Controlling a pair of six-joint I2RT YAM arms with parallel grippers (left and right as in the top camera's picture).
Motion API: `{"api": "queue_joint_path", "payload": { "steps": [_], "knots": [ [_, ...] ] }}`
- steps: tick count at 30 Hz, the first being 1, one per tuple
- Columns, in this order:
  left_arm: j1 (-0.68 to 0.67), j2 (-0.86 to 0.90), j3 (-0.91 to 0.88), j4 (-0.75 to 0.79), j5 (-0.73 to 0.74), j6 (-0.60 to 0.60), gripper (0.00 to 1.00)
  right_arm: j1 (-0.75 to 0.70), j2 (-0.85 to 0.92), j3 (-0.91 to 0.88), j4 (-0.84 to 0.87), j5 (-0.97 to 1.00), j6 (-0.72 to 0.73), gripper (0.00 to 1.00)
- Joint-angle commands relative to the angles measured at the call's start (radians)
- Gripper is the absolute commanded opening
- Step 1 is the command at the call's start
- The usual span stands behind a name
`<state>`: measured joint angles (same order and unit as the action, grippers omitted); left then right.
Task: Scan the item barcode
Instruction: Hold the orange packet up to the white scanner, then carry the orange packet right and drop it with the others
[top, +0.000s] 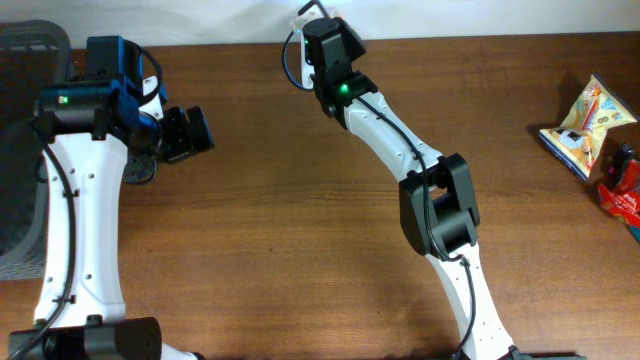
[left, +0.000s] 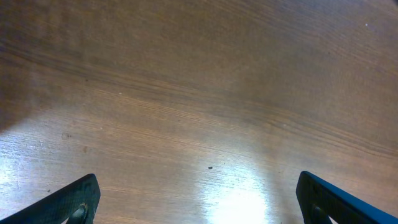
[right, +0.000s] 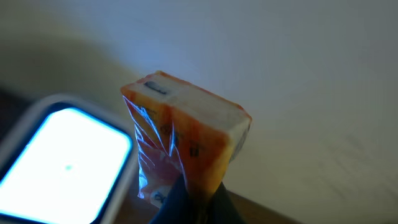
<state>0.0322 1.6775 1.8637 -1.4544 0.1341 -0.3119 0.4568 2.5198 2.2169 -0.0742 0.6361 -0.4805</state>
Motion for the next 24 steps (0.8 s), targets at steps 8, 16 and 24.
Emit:
{"api": "queue_joint_path", "payload": {
  "steps": [8, 16, 24],
  "knots": [
    [0.002, 0.002, 0.002, 0.002, 0.007, -0.010, 0.99, -0.484, -0.219, 0.010, -0.713, 0.362, 0.635, 0.04],
    [0.002, 0.002, 0.002, 0.002, 0.007, -0.010, 0.99, -0.915, -0.213, 0.008, -1.015, -0.188, 0.811, 0.04],
    [0.002, 0.002, 0.002, 0.002, 0.007, -0.010, 0.99, -0.973, -0.203, 0.007, -1.166, -0.214, 0.811, 0.99]
  ]
}}
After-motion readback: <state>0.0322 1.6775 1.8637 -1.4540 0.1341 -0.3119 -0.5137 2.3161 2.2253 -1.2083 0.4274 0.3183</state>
